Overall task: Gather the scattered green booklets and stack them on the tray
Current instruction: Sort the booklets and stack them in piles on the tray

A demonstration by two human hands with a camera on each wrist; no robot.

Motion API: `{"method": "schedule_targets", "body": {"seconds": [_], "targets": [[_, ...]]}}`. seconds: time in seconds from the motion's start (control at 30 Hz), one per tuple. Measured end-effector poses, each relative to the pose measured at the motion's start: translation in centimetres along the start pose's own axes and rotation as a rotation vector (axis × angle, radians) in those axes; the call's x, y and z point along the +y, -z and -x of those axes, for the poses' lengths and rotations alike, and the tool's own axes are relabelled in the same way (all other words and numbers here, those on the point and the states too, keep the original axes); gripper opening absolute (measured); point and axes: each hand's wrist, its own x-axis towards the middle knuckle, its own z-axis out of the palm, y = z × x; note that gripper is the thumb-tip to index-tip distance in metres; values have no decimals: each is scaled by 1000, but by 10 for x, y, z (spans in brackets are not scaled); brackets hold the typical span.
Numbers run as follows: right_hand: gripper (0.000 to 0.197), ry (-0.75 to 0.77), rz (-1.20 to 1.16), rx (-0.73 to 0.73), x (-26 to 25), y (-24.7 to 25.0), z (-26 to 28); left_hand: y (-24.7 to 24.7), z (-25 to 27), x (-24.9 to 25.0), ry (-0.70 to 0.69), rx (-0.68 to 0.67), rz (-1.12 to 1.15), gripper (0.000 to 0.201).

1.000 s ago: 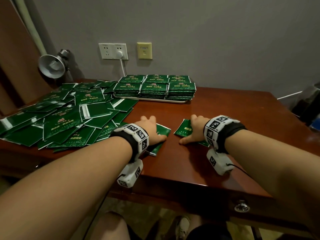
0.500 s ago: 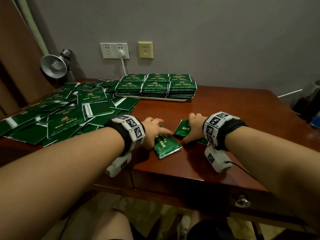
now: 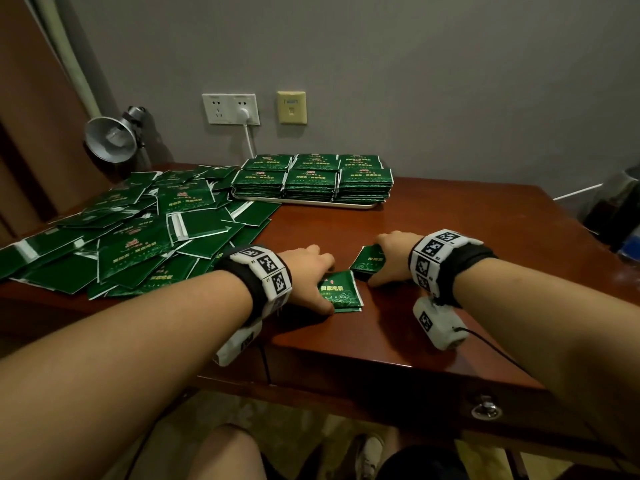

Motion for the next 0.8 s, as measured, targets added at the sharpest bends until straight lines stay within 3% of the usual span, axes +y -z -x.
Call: {"method": "schedule_targets", "body": {"seconds": [0.3,0.5,0.8], "targets": [[80,-4,-29,11,2,0,-3,-5,0,7,26,23,95,64],[88,1,-76,91,1,2,-4,7,3,-1,39,62,89,97],[81,31,-108,150,10,28,-24,46,-17,-36,95,123,24,94]]}}
